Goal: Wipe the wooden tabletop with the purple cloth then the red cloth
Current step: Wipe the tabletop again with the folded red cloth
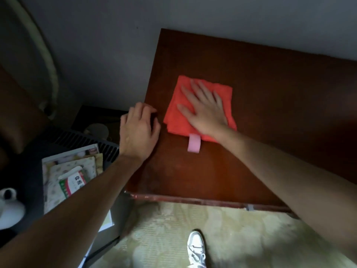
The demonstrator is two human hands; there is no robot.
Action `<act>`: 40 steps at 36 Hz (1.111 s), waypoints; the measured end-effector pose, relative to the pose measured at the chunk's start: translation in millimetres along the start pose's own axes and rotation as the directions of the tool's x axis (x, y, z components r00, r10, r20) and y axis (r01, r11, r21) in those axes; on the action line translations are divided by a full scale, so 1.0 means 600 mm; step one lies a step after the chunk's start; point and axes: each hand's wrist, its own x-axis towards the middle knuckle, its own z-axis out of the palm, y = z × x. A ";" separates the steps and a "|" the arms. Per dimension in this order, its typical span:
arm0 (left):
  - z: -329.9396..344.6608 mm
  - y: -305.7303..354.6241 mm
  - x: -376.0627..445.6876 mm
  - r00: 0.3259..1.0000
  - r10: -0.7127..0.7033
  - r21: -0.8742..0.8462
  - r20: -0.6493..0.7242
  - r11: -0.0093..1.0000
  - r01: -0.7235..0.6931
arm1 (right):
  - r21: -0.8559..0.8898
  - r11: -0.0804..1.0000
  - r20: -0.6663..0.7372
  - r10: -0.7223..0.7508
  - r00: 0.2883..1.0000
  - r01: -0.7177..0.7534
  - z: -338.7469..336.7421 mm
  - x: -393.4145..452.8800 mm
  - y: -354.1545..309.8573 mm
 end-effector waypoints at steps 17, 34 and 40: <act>-0.034 -0.028 -0.057 0.997 -0.003 -0.197 0.080 0.980 0.018 | 0.013 0.879 0.137 -0.473 0.870 0.476 -0.002 -0.186 -0.051; -0.009 -0.022 -0.059 0.985 0.013 -0.209 0.172 0.978 0.023 | 0.048 0.927 0.148 -0.376 0.915 0.373 -0.022 0.269 0.047; -0.013 -0.017 -0.059 0.984 0.006 -0.187 0.177 0.982 0.028 | 0.034 0.955 0.099 -0.298 0.949 0.296 -0.017 0.410 0.054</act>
